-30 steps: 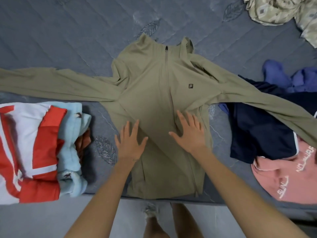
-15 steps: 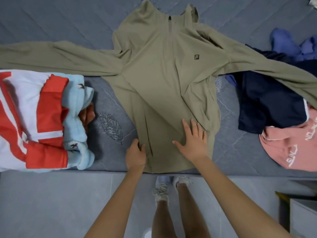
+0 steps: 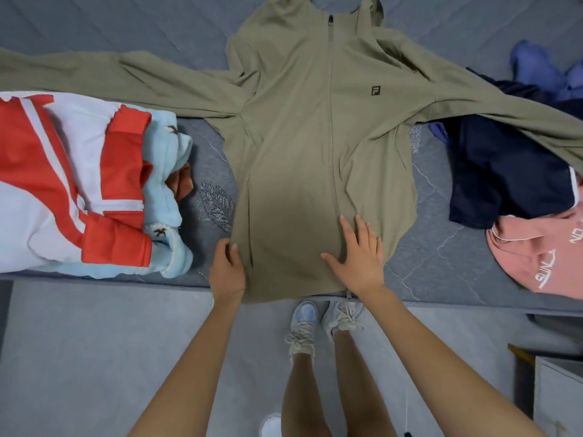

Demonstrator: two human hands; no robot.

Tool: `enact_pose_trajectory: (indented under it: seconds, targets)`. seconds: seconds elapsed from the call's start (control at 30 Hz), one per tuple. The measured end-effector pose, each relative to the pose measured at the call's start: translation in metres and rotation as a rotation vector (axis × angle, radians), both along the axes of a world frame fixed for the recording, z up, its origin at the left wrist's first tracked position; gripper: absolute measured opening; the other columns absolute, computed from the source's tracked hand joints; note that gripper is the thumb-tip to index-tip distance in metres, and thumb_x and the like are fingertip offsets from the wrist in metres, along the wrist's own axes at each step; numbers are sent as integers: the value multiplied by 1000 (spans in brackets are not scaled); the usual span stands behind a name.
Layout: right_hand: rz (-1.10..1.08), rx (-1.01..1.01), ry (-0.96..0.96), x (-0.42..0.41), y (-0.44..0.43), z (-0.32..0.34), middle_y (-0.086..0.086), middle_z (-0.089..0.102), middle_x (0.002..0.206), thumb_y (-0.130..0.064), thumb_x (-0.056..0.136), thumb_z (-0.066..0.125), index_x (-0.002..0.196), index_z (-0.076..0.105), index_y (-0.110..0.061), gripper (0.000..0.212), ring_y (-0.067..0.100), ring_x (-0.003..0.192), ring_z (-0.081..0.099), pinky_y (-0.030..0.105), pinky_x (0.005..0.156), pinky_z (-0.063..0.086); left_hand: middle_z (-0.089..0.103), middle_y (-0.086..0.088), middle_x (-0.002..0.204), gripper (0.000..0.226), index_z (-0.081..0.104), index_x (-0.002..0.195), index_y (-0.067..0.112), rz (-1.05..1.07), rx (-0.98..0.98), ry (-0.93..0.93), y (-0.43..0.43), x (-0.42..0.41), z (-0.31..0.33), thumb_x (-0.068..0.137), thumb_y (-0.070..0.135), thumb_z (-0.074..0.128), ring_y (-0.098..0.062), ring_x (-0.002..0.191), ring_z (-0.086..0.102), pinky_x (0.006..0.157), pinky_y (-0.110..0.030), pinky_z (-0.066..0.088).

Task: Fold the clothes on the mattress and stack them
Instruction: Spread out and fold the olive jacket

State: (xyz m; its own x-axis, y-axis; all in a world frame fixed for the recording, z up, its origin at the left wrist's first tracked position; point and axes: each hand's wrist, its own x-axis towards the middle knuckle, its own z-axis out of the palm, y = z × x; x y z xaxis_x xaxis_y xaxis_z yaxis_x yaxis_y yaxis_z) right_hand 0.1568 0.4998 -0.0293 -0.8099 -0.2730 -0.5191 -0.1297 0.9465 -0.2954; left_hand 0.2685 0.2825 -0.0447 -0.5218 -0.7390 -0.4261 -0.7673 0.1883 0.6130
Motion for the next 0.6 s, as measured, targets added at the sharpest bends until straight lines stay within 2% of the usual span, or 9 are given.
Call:
enact_pose_trajectory:
  seconds: [0.07,0.13,0.23,0.3,0.43,0.5,0.6]
  targets:
    - [5,-9,4,3,3,0,2,2,165,-57,89,57,156,9,-32,86,23,151,-2,46,122,0,62,-14,119,28,54,125,6,-30,55,-3,0,-2,-1,101,18,46,-33,109,57,86,-36,41]
    - [-15,-43,33,4,5,1,3,3,164,-55,89,59,156,12,-31,85,24,151,-1,46,122,1,55,-15,133,40,49,137,8,-69,23,-5,2,-3,2,98,17,53,-32,122,50,97,-38,39]
    - [-102,-84,80,1,15,7,4,3,164,-54,90,60,156,14,-31,84,25,151,1,46,122,4,48,-21,136,50,49,139,9,-272,-238,-36,13,-5,9,92,17,63,-38,125,46,102,-48,38]
    - [-166,-82,65,-5,25,9,5,2,164,-53,91,60,156,13,-30,84,25,151,3,46,121,6,45,-20,141,51,50,140,13,-420,-337,-39,25,-11,12,91,21,64,-40,129,42,107,-53,33]
    - [-242,-103,17,-16,45,5,5,1,165,-48,96,55,157,15,-26,76,25,150,6,45,119,12,33,-12,153,50,43,145,22,-676,-272,-42,59,-33,11,97,26,55,-34,143,26,117,-52,18]
    - [-315,-188,26,-22,52,3,6,4,164,-39,100,51,157,16,-20,69,27,150,7,42,120,13,28,-10,157,48,42,145,21,-820,-236,-14,79,-45,8,98,26,52,-30,147,17,120,-48,10]
    - [-489,-322,30,-29,63,0,11,12,163,-22,103,45,155,14,-9,62,25,150,10,36,122,11,33,-10,154,48,48,141,17,-1045,-214,70,113,-64,5,95,24,56,-30,147,20,120,-49,11]
